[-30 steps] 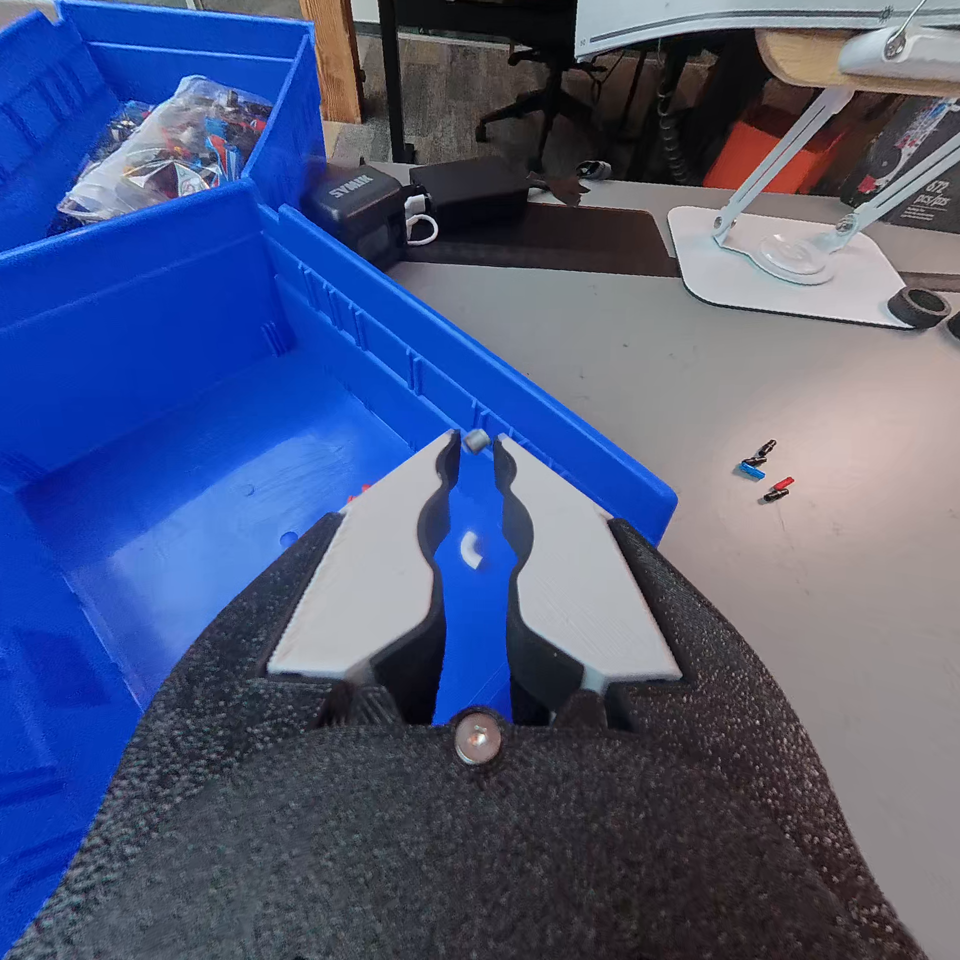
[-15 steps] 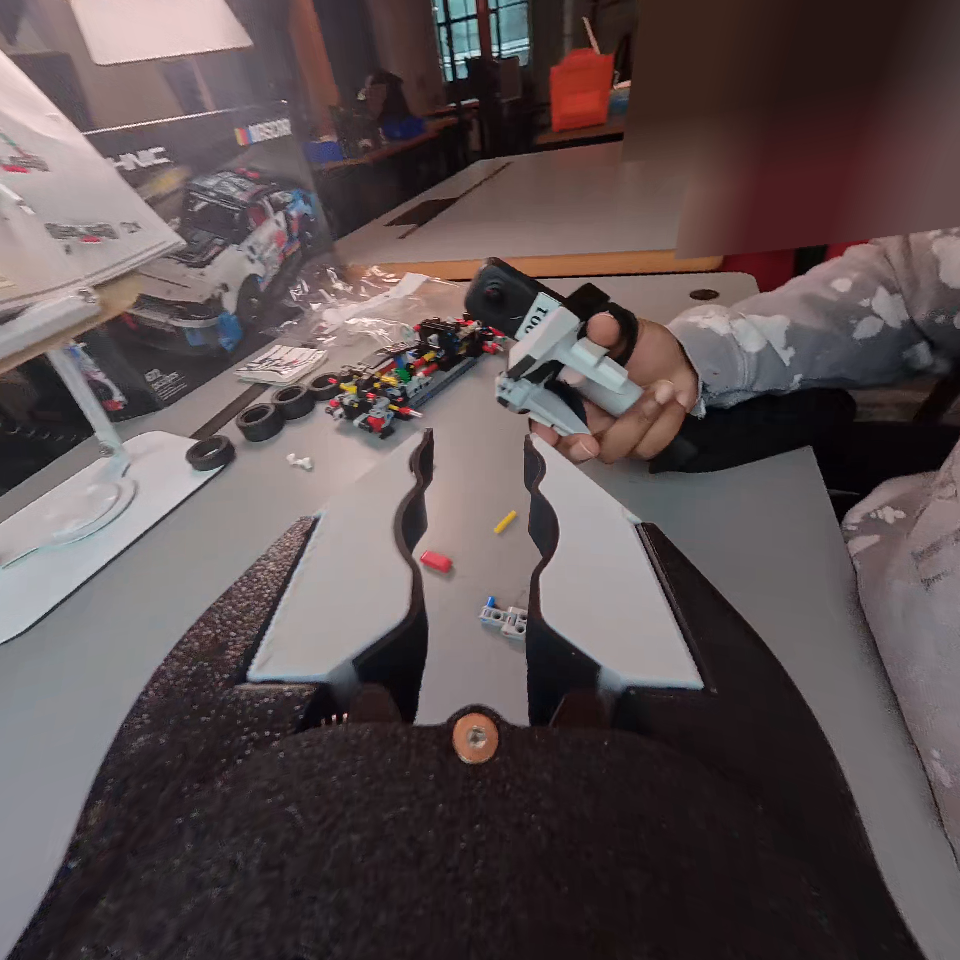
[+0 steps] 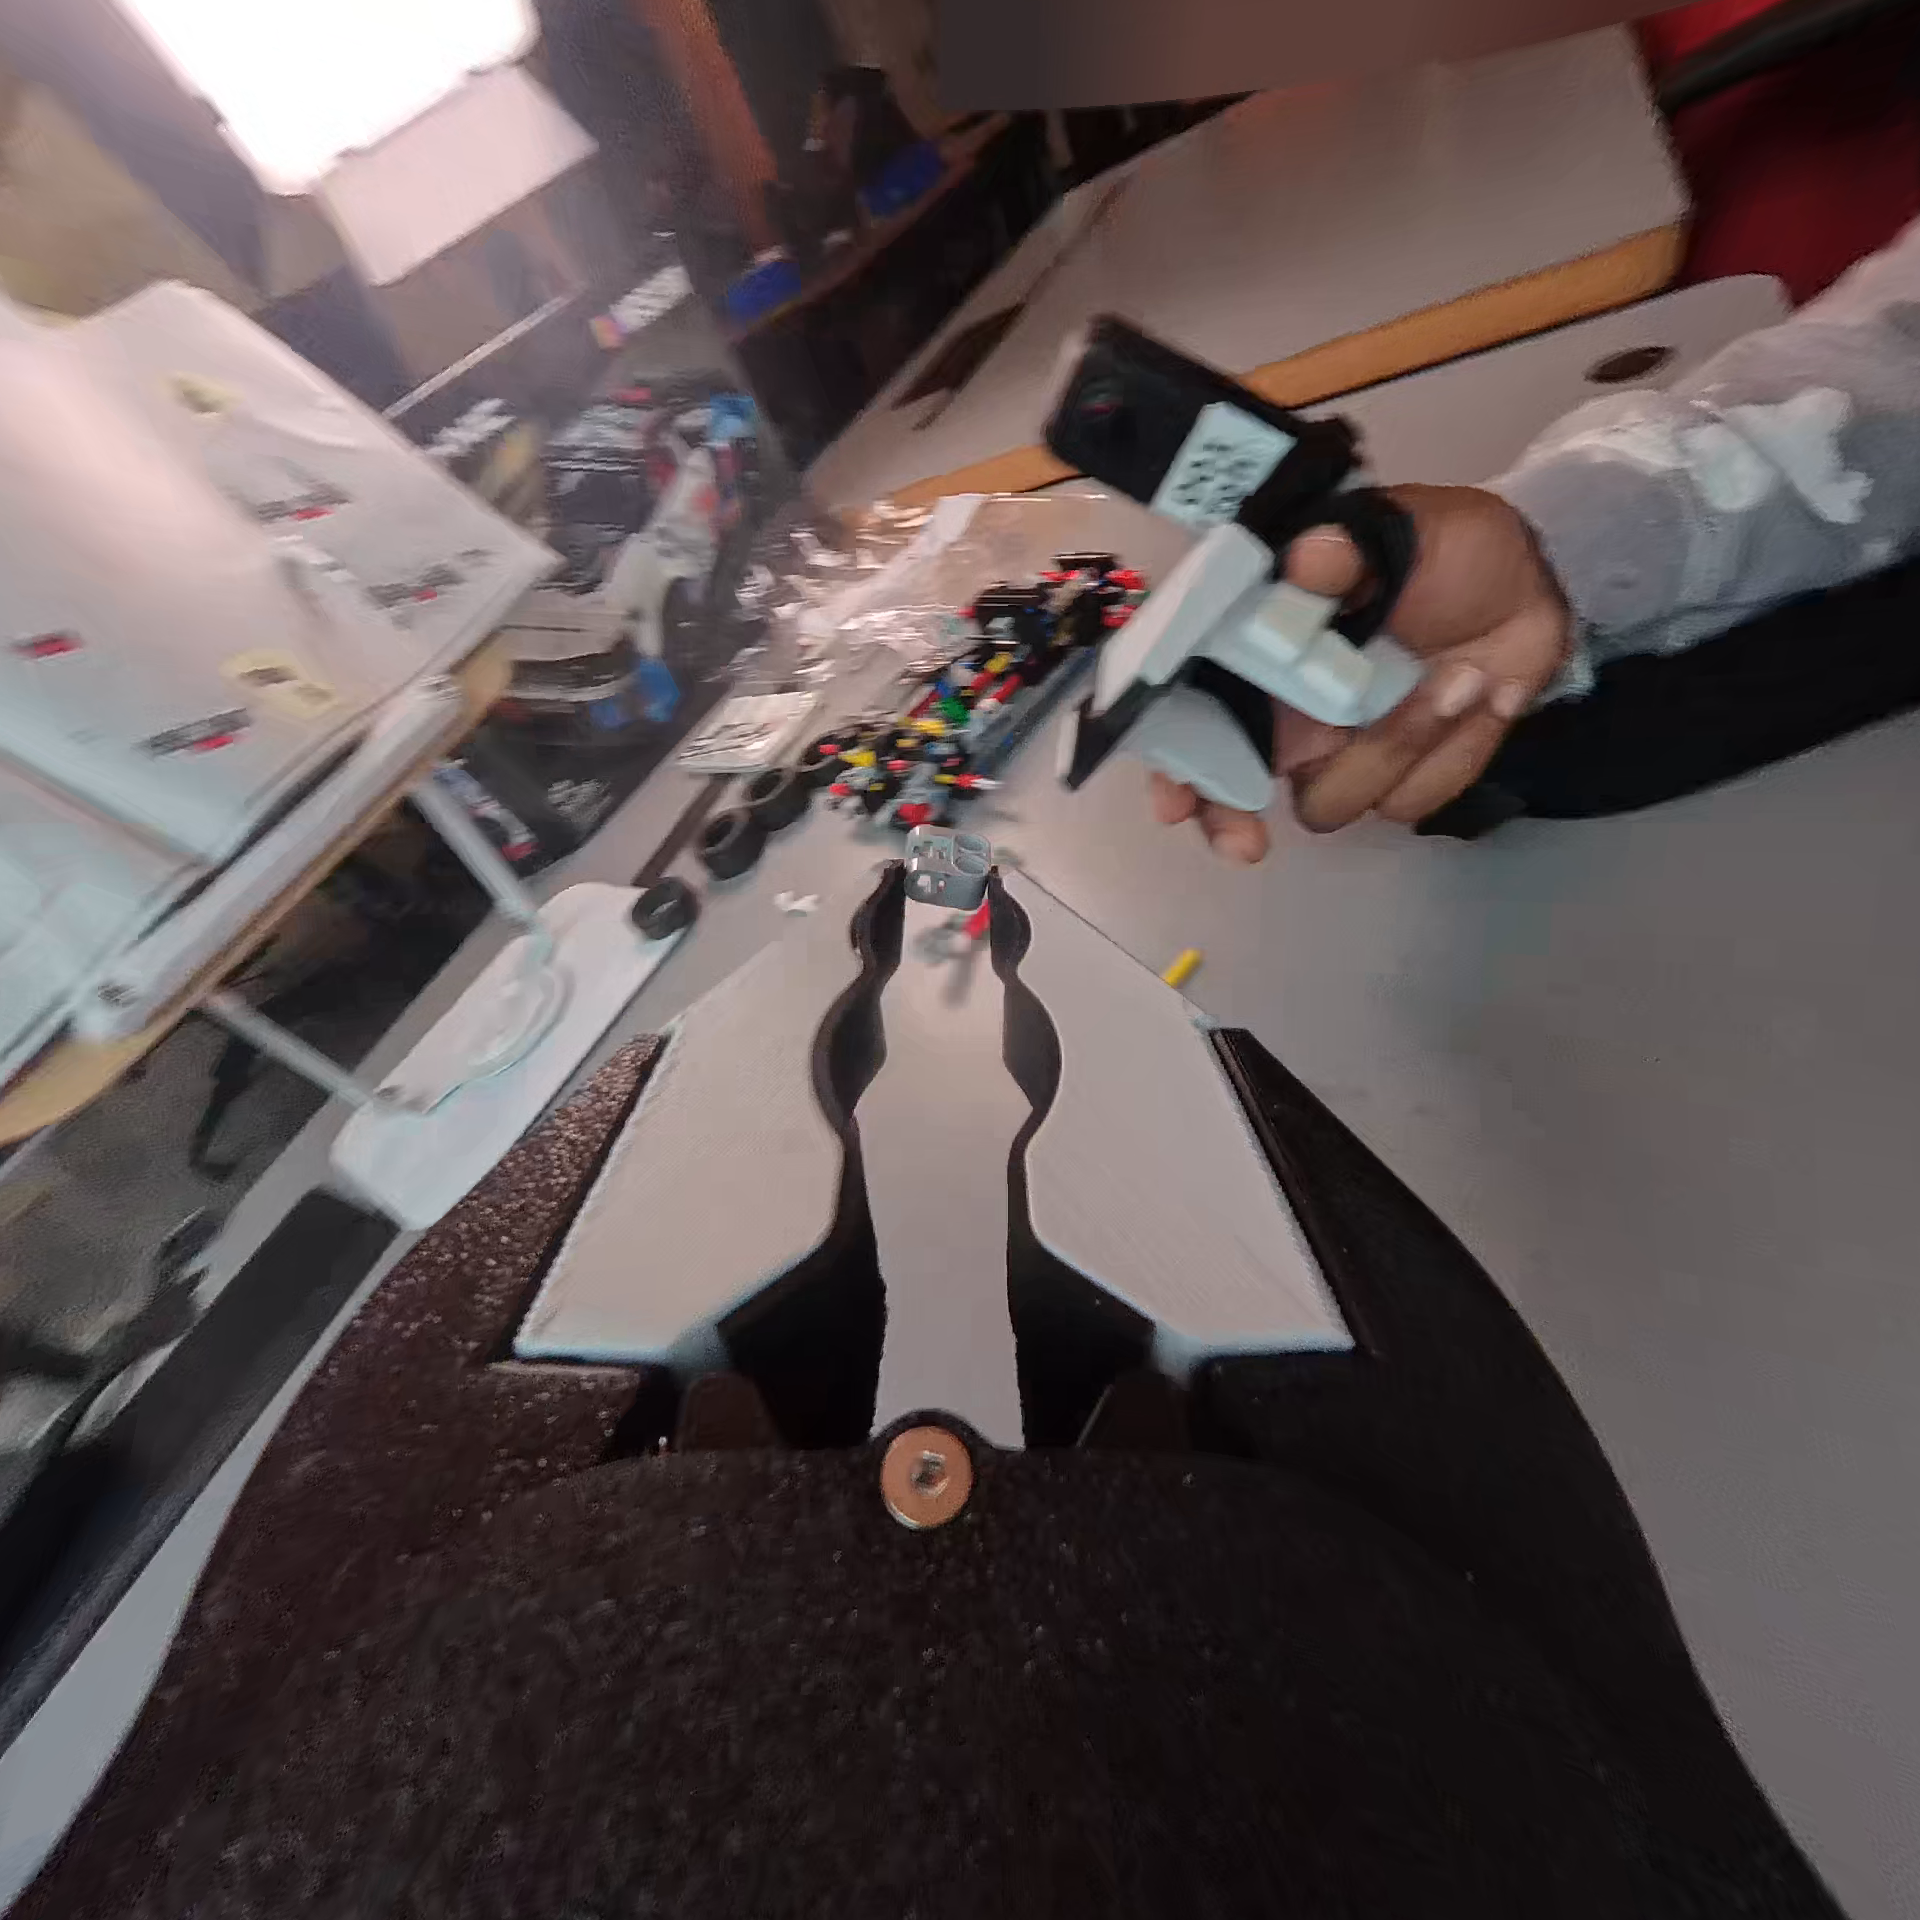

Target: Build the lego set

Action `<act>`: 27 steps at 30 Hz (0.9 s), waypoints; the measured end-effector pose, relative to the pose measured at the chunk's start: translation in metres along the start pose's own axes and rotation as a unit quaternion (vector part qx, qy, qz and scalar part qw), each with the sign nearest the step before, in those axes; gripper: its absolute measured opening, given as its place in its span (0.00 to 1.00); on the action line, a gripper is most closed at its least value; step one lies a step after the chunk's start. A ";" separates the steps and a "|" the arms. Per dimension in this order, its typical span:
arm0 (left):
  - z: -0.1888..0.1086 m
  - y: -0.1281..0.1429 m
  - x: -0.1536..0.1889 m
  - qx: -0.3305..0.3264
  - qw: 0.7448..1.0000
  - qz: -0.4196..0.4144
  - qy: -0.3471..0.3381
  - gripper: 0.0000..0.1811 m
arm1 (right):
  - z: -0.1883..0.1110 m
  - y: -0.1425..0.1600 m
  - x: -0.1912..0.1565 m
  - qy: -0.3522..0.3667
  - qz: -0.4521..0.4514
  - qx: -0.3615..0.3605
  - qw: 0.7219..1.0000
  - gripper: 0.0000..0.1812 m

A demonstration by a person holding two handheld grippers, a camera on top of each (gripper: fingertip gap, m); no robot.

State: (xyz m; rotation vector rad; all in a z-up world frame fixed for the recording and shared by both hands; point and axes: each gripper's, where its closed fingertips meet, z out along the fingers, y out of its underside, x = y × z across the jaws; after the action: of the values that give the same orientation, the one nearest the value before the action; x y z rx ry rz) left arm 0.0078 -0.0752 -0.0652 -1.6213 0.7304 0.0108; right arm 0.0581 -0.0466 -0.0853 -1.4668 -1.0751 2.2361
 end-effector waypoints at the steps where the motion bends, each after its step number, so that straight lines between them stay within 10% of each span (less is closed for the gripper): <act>1: -0.019 0.001 -0.034 -0.005 0.997 -0.017 -0.073 0.08 | -0.006 -0.005 0.005 0.035 -0.059 -0.007 0.998 0.09; 5: -0.123 0.063 -0.147 -0.136 0.925 -0.125 -0.331 0.08 | -0.027 -0.007 0.027 0.154 -0.242 -0.070 0.956 0.10; 11: -0.189 0.190 -0.158 -0.347 0.821 -0.259 -0.371 0.08 | -0.023 0.009 0.034 0.163 -0.273 -0.118 0.941 0.08; 22: -0.173 0.198 -0.091 -0.369 0.863 -0.296 -0.180 0.32 | -0.024 0.013 0.034 0.159 -0.287 -0.123 0.937 0.04; 27: -0.166 0.227 -0.080 -0.447 0.858 -0.200 -0.154 0.14 | -0.022 0.016 0.035 0.159 -0.288 -0.128 0.936 0.03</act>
State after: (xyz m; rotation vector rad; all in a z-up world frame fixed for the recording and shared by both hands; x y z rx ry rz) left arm -0.2257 -0.1883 -0.2004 -2.5606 0.0879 0.3495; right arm 0.0641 -0.0278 -0.1250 -1.3158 -1.4844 1.4474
